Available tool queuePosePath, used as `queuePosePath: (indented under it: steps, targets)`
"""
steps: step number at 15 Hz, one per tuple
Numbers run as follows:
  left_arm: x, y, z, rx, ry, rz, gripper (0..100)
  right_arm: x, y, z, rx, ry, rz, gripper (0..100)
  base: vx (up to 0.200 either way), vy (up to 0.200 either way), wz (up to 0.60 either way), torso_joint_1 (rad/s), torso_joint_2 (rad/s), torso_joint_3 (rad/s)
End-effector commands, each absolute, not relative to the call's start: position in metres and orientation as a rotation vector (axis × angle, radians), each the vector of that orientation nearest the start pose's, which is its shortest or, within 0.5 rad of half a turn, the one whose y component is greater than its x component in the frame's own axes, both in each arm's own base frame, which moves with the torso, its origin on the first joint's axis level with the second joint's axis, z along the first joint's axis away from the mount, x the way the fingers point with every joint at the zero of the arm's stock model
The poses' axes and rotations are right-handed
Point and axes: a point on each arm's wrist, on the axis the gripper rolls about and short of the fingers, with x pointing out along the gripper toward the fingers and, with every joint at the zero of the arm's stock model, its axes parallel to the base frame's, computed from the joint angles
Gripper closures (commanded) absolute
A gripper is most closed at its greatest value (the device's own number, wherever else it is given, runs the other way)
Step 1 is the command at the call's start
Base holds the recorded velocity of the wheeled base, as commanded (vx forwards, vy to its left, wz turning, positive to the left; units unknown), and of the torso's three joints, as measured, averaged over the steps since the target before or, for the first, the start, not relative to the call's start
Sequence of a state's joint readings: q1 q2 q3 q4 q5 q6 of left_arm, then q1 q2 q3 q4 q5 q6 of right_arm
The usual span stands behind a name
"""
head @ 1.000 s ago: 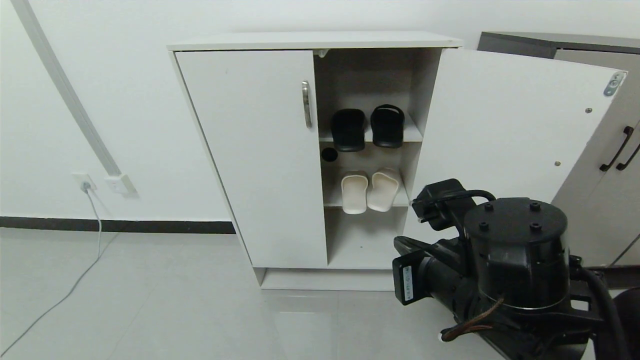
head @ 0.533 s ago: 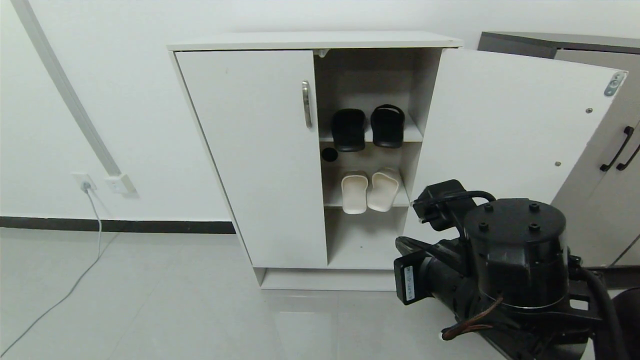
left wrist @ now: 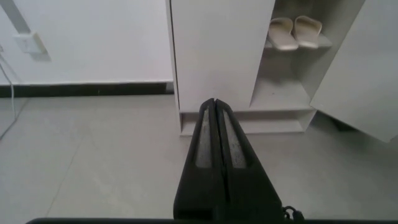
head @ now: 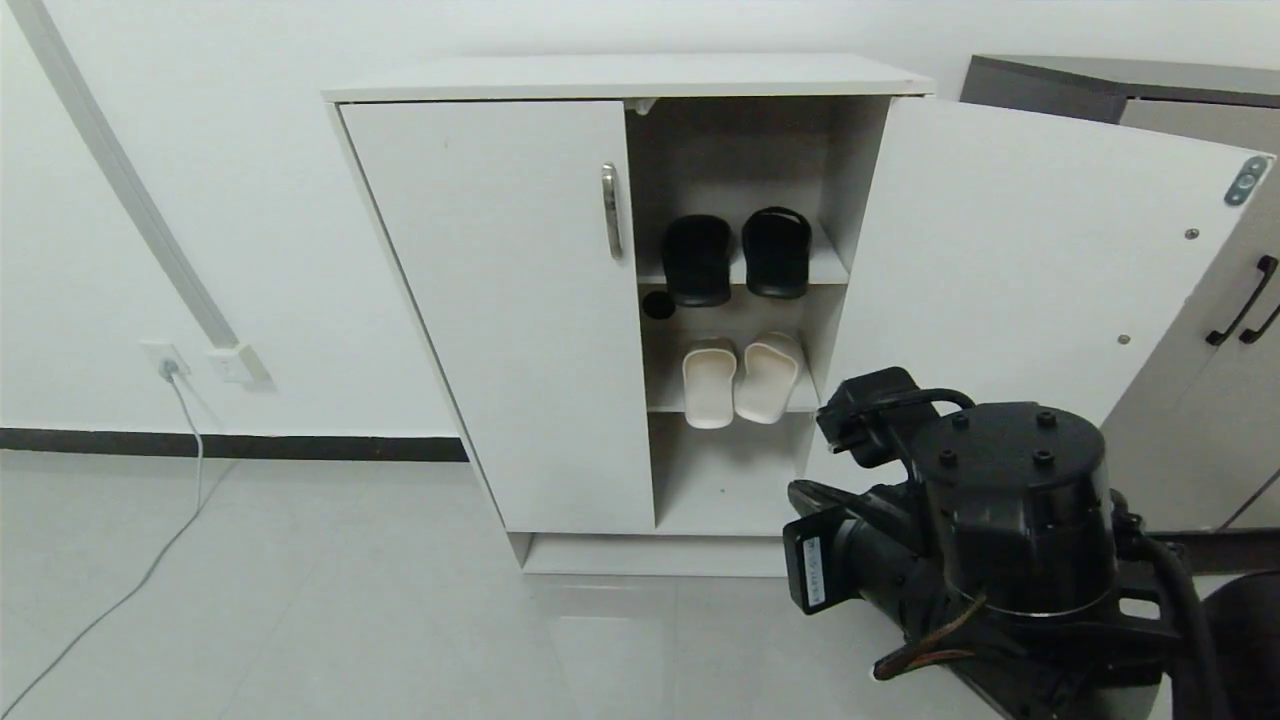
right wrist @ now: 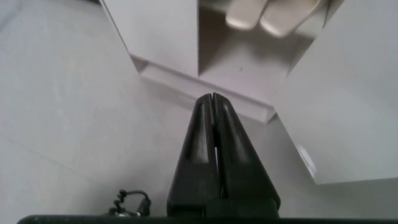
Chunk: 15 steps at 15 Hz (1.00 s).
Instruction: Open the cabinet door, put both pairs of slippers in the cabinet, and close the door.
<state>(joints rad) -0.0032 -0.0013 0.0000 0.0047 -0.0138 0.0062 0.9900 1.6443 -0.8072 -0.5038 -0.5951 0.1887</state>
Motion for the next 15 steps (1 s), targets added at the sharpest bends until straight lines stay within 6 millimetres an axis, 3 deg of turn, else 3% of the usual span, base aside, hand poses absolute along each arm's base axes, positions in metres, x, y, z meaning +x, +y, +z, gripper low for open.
queuePosePath:
  steps: [1, 15]
  targets:
    - [-0.0228, -0.0002, 0.0752, 0.006, 0.003, -0.017, 100, 0.1686, 0.2352, 0.1875, -0.052, 0.269, 0.369, 100, 0.000, 0.000, 0.00, 0.066, -0.51, -0.373]
    - [-0.0229, -0.0002, 0.0756, 0.008, 0.001, -0.017, 100, 0.1767, 0.2332, 0.1835, -0.056, 0.280, 0.349, 100, 0.000, 0.000, 0.00, 0.127, -0.48, -0.337]
